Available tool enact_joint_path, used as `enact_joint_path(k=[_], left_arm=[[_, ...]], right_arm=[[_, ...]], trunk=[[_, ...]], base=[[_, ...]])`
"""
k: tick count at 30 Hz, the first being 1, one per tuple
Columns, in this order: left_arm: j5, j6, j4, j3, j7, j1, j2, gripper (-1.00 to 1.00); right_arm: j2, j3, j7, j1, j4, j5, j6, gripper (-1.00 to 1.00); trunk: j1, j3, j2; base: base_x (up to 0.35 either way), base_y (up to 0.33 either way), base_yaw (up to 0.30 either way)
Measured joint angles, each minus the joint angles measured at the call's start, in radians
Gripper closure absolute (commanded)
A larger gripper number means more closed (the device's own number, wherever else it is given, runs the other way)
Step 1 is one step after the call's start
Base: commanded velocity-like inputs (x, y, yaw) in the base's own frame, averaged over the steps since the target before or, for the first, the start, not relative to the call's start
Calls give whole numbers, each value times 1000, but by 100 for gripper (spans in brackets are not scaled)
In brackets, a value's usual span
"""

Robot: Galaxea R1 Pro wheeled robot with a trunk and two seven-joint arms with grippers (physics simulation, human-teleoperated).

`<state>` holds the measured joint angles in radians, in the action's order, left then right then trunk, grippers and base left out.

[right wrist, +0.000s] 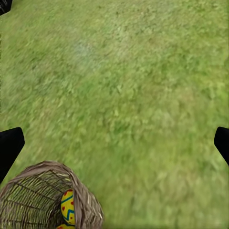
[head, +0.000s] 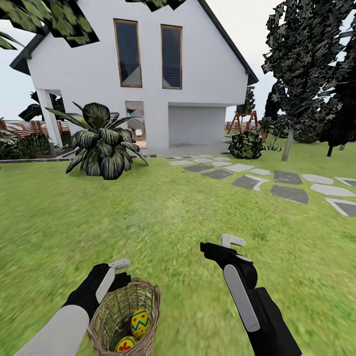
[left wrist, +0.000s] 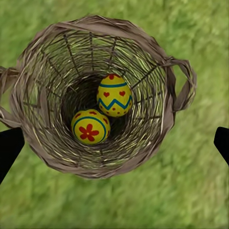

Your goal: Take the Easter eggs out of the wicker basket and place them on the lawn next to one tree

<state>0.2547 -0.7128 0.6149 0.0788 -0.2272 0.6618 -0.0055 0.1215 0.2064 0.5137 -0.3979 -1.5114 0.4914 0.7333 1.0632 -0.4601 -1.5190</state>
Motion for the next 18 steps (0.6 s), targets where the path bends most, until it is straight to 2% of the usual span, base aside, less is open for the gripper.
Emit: enact_joint_path(k=[18], left_arm=[[0, -18, 0, 1, 1, 1, 3, -100]], right_arm=[[-3, -2, -2, 0, 2, 0, -1, -100]], trunk=[[69, -56, -126]], base=[[0, 0, 0]])
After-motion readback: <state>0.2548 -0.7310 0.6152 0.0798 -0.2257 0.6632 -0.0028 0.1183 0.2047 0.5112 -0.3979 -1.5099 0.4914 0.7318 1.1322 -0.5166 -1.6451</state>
